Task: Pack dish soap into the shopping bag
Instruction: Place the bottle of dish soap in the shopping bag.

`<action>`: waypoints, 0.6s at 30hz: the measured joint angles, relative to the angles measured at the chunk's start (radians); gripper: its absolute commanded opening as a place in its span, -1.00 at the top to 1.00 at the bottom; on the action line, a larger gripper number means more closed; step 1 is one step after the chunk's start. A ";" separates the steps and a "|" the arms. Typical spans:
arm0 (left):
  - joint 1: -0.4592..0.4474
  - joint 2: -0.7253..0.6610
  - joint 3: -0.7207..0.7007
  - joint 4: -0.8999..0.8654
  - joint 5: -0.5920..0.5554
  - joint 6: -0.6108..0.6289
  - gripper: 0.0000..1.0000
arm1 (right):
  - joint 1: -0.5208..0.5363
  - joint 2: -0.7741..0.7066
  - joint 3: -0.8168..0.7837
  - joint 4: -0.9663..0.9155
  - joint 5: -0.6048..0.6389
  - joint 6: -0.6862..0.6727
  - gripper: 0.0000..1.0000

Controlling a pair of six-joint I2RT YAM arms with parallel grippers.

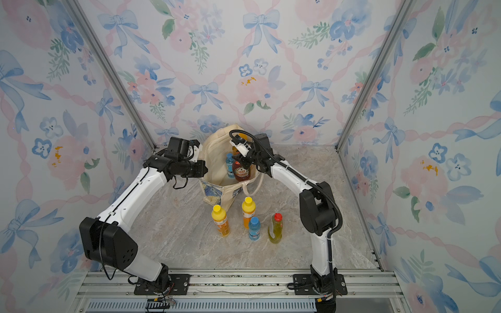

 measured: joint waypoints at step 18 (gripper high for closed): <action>0.000 0.000 -0.004 0.000 0.000 -0.007 0.85 | -0.008 0.090 0.109 -0.037 -0.049 0.026 1.00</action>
